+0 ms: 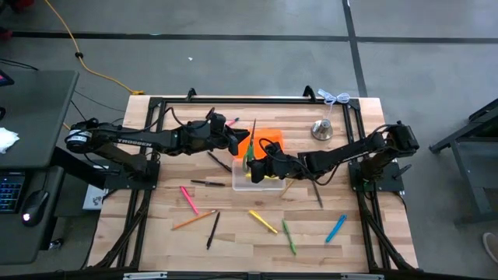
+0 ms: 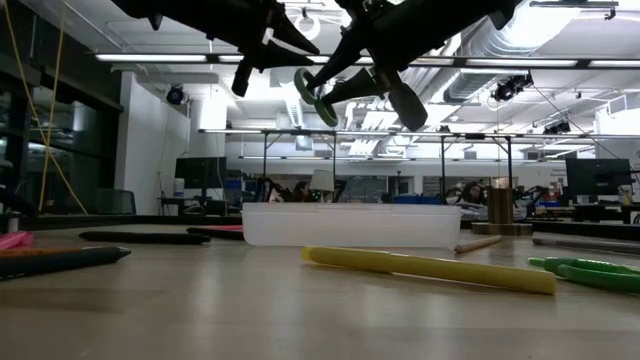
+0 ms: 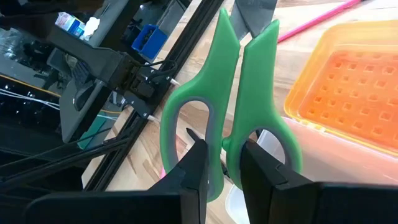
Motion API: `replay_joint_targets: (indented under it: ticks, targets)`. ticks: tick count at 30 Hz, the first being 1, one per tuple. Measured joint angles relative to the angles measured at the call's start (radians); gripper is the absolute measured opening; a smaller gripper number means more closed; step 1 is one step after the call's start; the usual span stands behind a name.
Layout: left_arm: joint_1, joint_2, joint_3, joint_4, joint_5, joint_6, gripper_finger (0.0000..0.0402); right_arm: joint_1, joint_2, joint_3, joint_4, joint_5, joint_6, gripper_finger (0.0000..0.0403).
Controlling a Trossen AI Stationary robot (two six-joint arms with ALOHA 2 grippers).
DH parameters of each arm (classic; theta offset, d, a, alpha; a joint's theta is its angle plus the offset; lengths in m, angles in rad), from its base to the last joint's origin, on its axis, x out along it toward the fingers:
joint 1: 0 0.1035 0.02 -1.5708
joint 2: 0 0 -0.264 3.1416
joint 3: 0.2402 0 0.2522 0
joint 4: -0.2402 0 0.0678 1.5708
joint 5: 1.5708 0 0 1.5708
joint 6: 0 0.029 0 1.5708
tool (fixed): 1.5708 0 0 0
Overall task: Pick & place school supplies into a supply box
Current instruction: Put the green scissor into the container
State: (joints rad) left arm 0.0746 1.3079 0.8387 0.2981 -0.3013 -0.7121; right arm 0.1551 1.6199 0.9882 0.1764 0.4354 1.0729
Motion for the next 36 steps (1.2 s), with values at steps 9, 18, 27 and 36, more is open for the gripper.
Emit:
replay_joint_targets:
  ticks: [9, 18, 27, 36]
  targets:
    - [-0.003, 0.0, 0.0, 0.006, 0.003, 0.0, 0.0111, 0.0, 0.0, 0.0, 0.001, -0.005, 0.0, 0.0053]
    - [-0.003, 0.0, 0.0, 0.006, 0.003, 0.0, 0.0111, 0.0, 0.0, 0.0, 0.001, 0.002, 0.0, 0.0053]
    - [-0.002, 0.0, 0.0, -0.01, 0.003, 0.002, 0.013, 0.0, 0.0, 0.0, 0.001, 0.002, 0.001, 0.0053]
    - [-0.002, 0.0, 0.0, -0.001, -0.024, 0.005, 0.0213, 0.0, 0.009, 0.0, 0.014, 0.011, 0.0, 0.0053]
